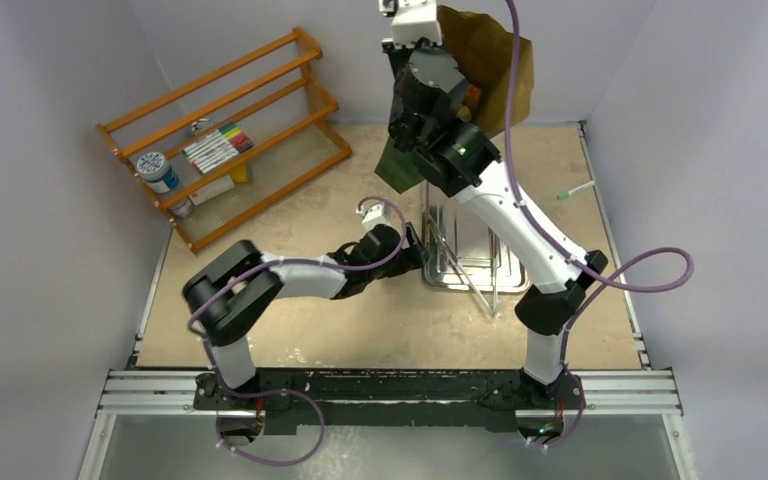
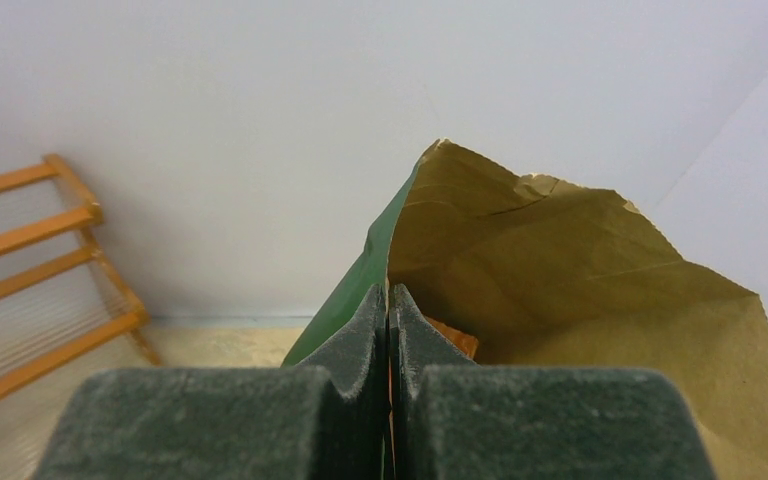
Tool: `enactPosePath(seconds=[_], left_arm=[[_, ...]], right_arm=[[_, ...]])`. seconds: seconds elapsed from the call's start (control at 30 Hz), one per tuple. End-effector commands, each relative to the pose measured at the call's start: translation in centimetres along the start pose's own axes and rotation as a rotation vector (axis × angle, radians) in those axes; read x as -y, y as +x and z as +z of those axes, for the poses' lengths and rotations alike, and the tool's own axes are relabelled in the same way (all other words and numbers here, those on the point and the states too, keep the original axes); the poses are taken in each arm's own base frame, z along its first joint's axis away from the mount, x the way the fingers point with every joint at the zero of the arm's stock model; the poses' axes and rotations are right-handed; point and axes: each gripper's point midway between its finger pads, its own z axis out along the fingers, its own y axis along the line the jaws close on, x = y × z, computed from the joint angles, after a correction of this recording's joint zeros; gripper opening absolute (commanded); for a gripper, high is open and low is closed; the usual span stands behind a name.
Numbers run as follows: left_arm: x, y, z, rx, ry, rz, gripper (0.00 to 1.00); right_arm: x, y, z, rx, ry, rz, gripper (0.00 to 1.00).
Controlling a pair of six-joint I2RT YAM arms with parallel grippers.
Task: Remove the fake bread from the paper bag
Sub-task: Move the container to the center of the board, then adjust the paper bag at the center of the board.
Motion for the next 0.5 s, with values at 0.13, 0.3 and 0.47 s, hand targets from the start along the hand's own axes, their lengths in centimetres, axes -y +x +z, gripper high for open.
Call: enactPosePath(seconds=[0.13, 0.3, 0.47], left_arm=[[-1.2, -2.4, -10.0, 0.110, -0.096, -0.009, 0.87], [-2.6, -3.8, -15.2, 0.209, -0.099, -0.114, 0.86], [-4.5, -6.2, -19.8, 0.341, -0.129, -0.202, 0.86]], right_arm=[[-3.5, -5.9, -3.9, 0.128, -0.041, 0.181, 0.00], [-7.1, -5.7, -6.7, 0.119, -0.086, 0.188, 0.00], [-10.8, -5.5, -9.6, 0.100, -0.188, 0.265, 0.00]])
